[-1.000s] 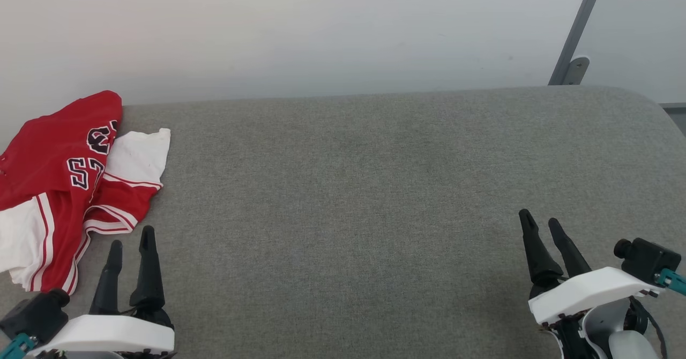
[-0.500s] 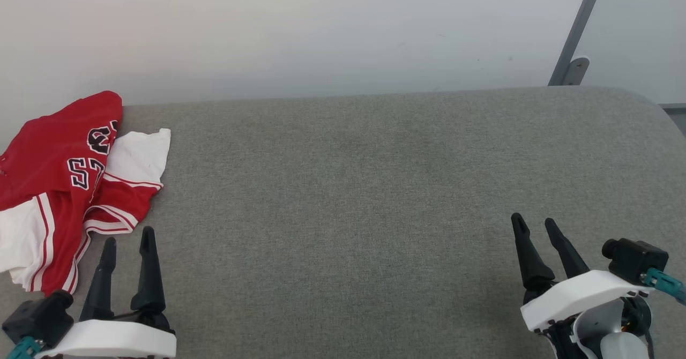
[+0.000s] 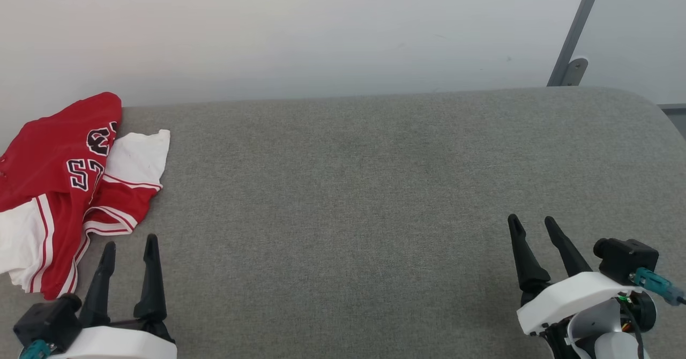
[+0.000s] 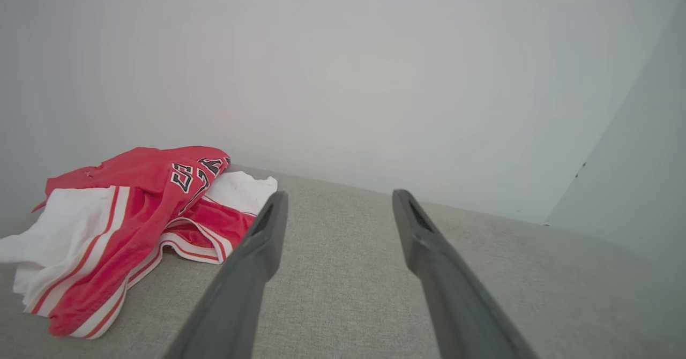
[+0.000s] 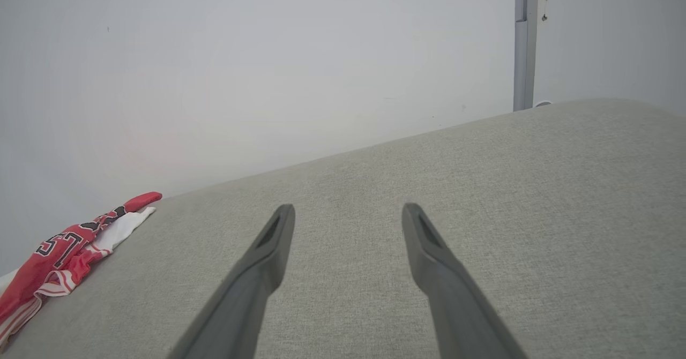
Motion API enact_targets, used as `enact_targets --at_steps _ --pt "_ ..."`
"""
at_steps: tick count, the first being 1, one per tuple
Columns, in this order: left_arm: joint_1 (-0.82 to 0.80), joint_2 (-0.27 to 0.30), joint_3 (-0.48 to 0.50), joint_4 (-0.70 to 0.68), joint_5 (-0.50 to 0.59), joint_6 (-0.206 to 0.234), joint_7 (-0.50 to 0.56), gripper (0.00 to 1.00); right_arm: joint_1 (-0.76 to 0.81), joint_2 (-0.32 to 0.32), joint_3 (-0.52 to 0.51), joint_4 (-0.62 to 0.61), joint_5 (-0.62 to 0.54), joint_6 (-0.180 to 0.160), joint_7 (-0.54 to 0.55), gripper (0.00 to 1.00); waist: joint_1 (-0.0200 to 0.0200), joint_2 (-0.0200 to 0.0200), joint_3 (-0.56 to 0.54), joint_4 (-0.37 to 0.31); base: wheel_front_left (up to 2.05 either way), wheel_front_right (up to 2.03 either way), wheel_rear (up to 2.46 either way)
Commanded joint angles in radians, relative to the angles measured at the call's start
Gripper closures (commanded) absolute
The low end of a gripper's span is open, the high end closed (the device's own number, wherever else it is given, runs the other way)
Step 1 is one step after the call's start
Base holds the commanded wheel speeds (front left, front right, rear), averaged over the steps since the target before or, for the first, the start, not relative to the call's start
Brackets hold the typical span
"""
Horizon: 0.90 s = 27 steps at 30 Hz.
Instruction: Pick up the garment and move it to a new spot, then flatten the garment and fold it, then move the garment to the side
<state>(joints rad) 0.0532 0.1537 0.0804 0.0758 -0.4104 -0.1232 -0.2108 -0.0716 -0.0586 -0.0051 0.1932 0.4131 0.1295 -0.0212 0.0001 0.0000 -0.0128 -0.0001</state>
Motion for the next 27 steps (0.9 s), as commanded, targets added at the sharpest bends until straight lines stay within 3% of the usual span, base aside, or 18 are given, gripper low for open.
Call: enact_targets --at_steps 1,27 --pt "0.009 0.006 -0.002 -0.002 0.022 -0.003 -0.006 0.00 0.000 0.003 0.001 -0.008 -0.018 0.002 -0.009 0.00 -0.0001 0.0000 -0.001 0.000 0.00 0.00 0.00" --pt "0.031 0.048 -0.035 0.016 0.136 -0.008 -0.056 0.00 0.019 0.006 0.003 -0.011 -0.200 0.001 -0.046 0.00 -0.0001 0.0000 -0.004 -0.003 0.00 0.00 0.00"
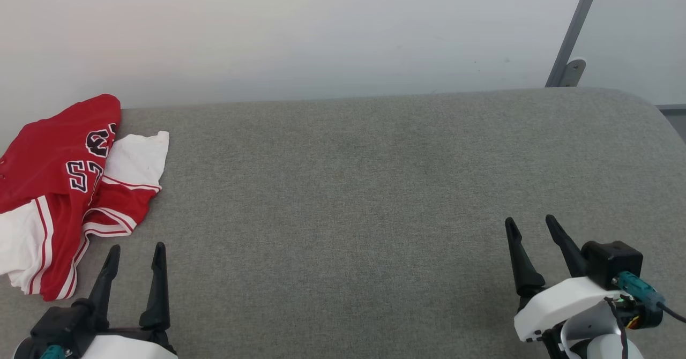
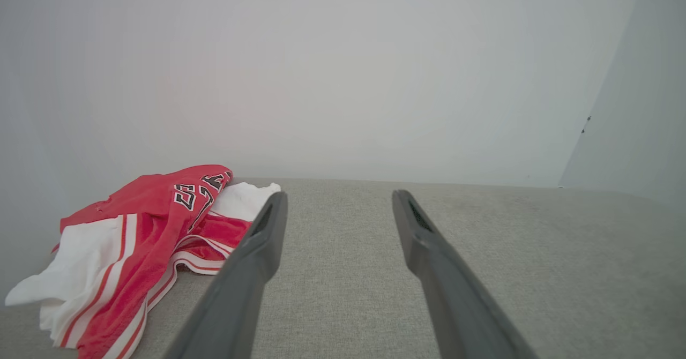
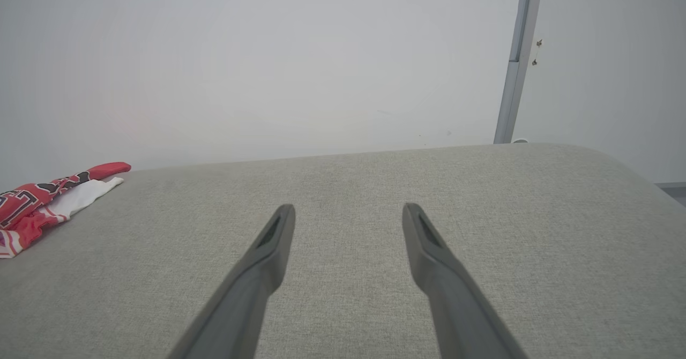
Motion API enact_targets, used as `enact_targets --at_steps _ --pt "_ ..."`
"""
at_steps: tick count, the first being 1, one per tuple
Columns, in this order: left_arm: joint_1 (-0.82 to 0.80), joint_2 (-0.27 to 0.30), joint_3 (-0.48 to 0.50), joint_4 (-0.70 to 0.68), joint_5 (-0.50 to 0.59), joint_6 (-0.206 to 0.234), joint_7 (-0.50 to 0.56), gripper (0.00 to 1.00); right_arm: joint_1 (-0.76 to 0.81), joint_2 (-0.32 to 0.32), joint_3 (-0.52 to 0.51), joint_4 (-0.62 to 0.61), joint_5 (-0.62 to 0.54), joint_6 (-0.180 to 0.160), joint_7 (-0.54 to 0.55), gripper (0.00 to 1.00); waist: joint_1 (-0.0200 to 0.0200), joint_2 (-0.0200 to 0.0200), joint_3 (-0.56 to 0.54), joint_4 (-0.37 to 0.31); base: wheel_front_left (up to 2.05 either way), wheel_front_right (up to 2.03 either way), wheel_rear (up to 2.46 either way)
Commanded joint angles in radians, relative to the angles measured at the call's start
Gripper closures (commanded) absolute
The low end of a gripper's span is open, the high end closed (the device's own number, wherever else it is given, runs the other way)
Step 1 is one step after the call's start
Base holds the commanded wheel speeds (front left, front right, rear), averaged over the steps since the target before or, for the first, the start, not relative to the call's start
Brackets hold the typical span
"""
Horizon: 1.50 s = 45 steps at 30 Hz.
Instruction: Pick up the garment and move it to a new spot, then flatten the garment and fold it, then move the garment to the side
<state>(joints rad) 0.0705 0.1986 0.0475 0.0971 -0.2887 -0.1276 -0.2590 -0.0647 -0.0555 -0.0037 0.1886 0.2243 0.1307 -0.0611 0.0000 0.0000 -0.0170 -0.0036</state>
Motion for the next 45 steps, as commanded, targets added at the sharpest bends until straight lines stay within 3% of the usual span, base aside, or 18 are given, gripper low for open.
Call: enact_targets --at_steps 1,25,36,45 --pt "0.014 0.002 -0.003 -0.004 0.012 -0.003 -0.008 0.00 0.011 0.003 0.002 -0.006 -0.008 0.000 -0.008 0.00 0.0000 0.0000 0.001 0.000 0.00 0.00 0.00" --pt "-0.011 -0.010 -0.035 0.010 -0.031 -0.003 -0.007 0.00 0.025 0.005 0.027 -0.010 -0.006 0.000 -0.011 0.00 0.0000 0.0000 -0.007 0.023 0.00 0.00 0.00" --pt "-0.020 0.002 -0.003 0.057 -0.059 -0.001 -0.006 0.00 -0.002 0.003 0.104 0.020 0.006 0.000 -0.003 0.00 0.0000 0.0000 -0.046 0.166 0.00 0.00 0.00" --pt "-0.012 0.000 0.025 0.070 -0.058 0.038 -0.003 0.00 -0.025 0.003 0.171 0.053 0.030 0.000 -0.007 0.00 0.0000 0.0000 -0.074 0.312 0.00 0.00 0.00"
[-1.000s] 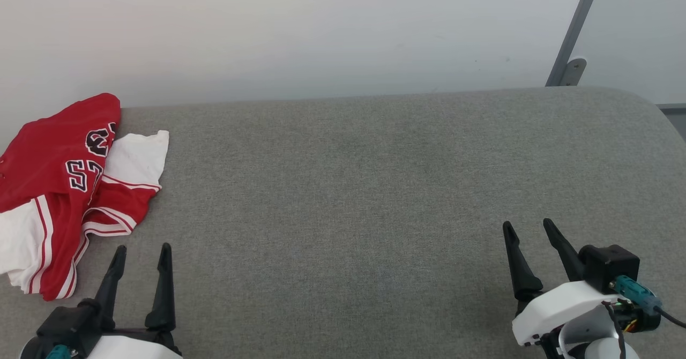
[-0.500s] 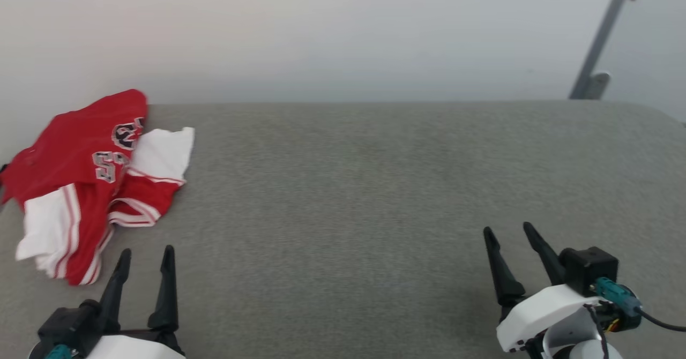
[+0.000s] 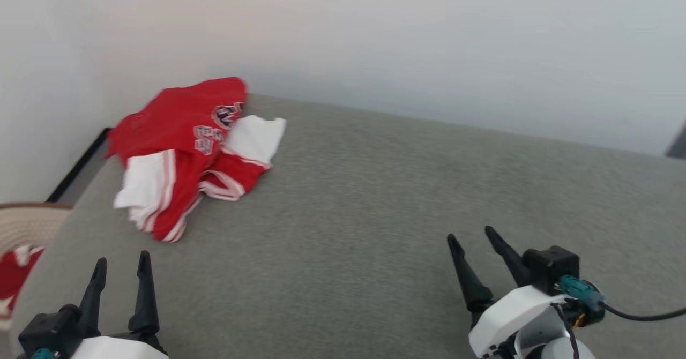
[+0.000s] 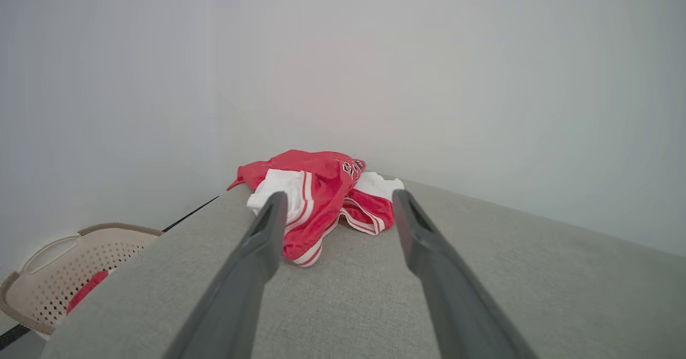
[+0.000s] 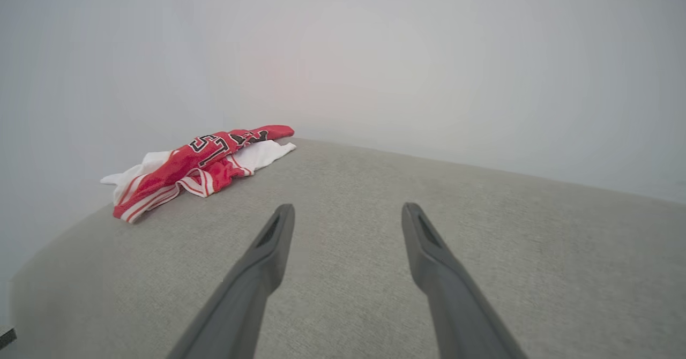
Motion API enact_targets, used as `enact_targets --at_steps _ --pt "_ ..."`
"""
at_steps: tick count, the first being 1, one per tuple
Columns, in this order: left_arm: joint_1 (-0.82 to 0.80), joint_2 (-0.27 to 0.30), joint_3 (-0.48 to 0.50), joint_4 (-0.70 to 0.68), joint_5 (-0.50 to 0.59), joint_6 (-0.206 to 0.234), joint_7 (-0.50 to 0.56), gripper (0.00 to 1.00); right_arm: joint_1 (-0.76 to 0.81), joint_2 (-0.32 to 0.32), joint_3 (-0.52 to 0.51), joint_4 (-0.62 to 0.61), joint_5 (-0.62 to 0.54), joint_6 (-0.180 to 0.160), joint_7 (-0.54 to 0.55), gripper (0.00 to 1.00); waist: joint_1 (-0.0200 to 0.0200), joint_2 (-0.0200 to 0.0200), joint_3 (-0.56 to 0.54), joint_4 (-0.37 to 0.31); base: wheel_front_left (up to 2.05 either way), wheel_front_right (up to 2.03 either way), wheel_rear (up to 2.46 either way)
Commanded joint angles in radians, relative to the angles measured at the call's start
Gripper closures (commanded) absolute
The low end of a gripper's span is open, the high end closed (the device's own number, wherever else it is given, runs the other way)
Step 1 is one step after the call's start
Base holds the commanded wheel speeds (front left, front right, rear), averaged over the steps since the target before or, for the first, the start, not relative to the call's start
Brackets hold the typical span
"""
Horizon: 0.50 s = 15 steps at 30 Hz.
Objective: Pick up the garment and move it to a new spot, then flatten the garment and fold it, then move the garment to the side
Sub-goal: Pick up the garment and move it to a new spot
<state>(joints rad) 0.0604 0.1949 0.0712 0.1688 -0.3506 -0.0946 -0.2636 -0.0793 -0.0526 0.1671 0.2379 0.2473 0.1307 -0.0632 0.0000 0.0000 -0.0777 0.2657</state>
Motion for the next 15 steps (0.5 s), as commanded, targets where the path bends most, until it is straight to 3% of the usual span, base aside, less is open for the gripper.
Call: enact_targets --at_steps 1,15 --pt "-0.002 0.005 0.005 -0.003 0.001 0.007 0.004 0.00 -0.013 0.000 0.009 0.007 0.009 0.000 -0.007 0.00 0.0000 0.0000 -0.015 0.056 0.00 0.00 0.00" --pt "-0.018 0.008 0.024 -0.024 -0.041 0.026 0.024 0.00 -0.053 -0.004 0.050 0.040 0.034 0.000 -0.013 0.00 0.0000 0.0000 0.003 0.202 0.00 0.00 0.00"
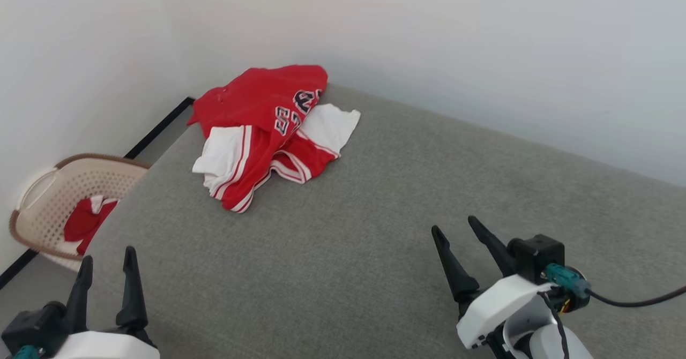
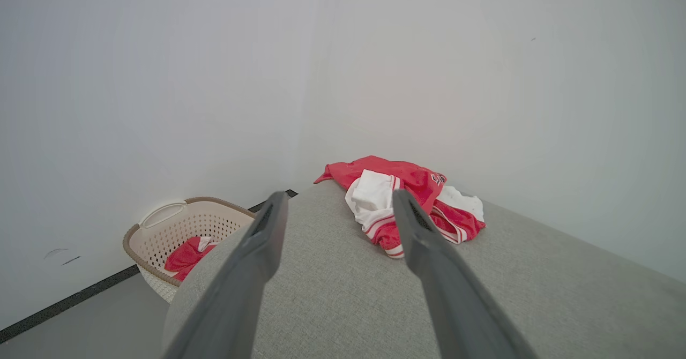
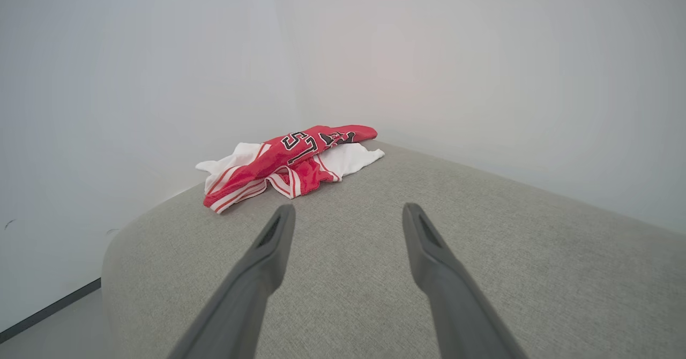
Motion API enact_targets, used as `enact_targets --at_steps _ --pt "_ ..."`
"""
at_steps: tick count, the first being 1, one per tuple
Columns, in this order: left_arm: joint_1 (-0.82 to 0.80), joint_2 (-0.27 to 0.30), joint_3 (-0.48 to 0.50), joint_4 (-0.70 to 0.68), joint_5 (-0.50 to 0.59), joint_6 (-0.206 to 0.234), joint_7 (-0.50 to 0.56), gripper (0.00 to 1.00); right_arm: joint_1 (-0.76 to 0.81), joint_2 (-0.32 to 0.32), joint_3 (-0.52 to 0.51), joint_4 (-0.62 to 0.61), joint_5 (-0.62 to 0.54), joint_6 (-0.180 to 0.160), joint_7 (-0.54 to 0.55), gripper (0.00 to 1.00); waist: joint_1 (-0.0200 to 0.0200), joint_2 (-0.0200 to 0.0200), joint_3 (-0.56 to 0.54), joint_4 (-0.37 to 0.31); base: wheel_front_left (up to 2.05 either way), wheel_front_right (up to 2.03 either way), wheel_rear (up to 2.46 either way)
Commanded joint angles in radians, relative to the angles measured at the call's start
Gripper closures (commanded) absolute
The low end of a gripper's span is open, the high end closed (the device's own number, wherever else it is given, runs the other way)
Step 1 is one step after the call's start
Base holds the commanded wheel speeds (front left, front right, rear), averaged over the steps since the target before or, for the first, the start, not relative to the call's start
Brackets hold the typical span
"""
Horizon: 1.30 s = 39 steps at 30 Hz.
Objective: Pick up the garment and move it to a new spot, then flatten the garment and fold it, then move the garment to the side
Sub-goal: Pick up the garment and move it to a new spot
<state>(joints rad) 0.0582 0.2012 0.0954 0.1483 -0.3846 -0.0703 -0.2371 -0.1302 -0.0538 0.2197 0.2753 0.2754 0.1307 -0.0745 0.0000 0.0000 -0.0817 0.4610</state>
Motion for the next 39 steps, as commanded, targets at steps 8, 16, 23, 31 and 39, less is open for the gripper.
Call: enact_targets --at_steps 8,16,23,31,39 --pt "-0.045 -0.008 0.003 0.009 -0.020 0.008 -0.008 0.00 -0.046 -0.014 0.006 0.016 0.006 0.000 -0.002 0.00 0.0000 0.0000 0.038 0.028 0.00 0.00 0.00" --pt "-0.216 0.016 -0.060 0.102 -0.014 -0.026 0.000 0.00 -0.055 -0.042 -0.041 -0.006 -0.012 0.000 0.010 0.00 0.0000 0.0000 0.085 0.026 0.00 0.00 0.00" --pt "-0.417 0.070 -0.110 0.223 -0.023 -0.051 -0.003 0.00 -0.074 -0.064 -0.070 -0.075 -0.044 0.000 0.051 0.00 0.0000 0.0000 0.170 -0.030 0.00 0.00 0.00" --pt "-0.658 0.130 -0.165 0.390 -0.089 -0.060 -0.014 0.00 -0.130 -0.102 -0.081 -0.172 -0.073 0.000 0.105 0.00 0.0000 0.0000 0.309 -0.097 0.00 0.00 0.00" --pt "-0.847 0.191 -0.241 0.562 -0.211 -0.060 -0.011 0.00 -0.180 -0.130 -0.077 -0.255 -0.099 0.000 0.145 0.00 0.0000 0.0000 0.428 -0.153 0.00 0.00 0.00"
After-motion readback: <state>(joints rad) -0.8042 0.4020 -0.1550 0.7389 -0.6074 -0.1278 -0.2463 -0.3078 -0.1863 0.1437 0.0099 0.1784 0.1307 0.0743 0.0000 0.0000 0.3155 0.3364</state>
